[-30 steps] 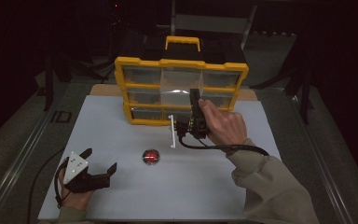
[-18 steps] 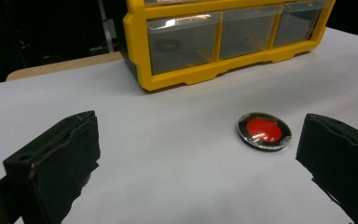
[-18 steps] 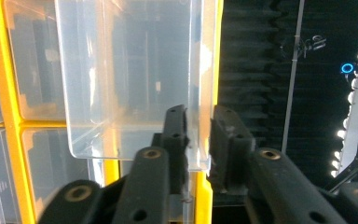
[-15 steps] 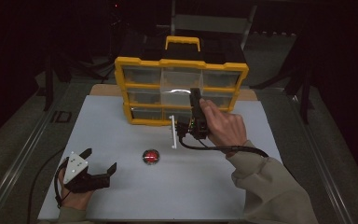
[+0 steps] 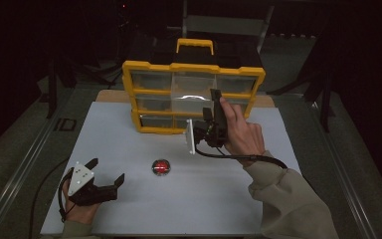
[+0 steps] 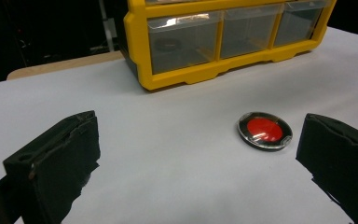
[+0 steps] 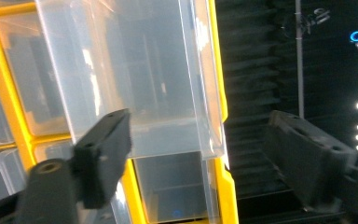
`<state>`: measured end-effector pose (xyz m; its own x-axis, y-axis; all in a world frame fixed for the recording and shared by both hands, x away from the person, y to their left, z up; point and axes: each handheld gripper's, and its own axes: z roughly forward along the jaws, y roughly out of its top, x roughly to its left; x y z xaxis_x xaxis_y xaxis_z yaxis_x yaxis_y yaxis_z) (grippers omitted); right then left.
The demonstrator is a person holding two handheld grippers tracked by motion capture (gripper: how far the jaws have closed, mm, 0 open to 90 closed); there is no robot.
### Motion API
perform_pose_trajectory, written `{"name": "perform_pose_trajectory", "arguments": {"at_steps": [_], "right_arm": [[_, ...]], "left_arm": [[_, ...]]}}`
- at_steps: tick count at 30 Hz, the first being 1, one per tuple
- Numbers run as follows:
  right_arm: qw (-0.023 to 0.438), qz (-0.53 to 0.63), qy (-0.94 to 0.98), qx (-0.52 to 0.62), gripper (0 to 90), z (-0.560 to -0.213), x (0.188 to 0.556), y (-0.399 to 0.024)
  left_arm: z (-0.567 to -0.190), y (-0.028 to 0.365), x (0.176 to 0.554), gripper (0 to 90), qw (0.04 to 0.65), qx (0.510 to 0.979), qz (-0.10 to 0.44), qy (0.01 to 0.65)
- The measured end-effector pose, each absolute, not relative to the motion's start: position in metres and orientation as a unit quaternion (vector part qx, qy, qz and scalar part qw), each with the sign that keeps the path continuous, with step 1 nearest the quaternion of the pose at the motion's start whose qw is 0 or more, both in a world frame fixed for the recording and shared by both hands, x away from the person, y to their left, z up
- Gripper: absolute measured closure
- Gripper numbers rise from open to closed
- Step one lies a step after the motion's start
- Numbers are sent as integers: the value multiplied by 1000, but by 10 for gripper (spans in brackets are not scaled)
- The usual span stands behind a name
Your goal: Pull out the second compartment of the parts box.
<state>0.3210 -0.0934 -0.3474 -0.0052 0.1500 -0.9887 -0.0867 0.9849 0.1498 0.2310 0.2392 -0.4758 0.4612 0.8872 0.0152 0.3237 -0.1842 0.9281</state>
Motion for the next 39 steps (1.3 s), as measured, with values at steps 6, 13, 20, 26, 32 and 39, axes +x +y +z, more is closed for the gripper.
{"name": "perform_pose_trajectory", "arguments": {"at_steps": [6, 13, 20, 26, 32, 39], "right_arm": [[708, 89, 700, 36, 138, -349, 323, -100], [689, 116, 712, 73, 117, -349, 326, -112], [656, 169, 727, 111, 107, -350, 327, -121], [627, 216, 735, 143, 100, -352, 327, -126], [596, 249, 744, 173, 95, -359, 329, -131], [551, 294, 752, 209, 93, -366, 331, -138]], "left_arm": [[-476, 239, 231, 0, 475, 711, 296, 426], [-476, 239, 231, 0, 474, 711, 297, 426], [-476, 239, 231, 0, 474, 710, 297, 427], [-476, 240, 231, 0, 475, 710, 298, 427], [-476, 239, 231, 0, 476, 708, 296, 429], [-476, 240, 230, 0, 475, 708, 297, 429]]}}
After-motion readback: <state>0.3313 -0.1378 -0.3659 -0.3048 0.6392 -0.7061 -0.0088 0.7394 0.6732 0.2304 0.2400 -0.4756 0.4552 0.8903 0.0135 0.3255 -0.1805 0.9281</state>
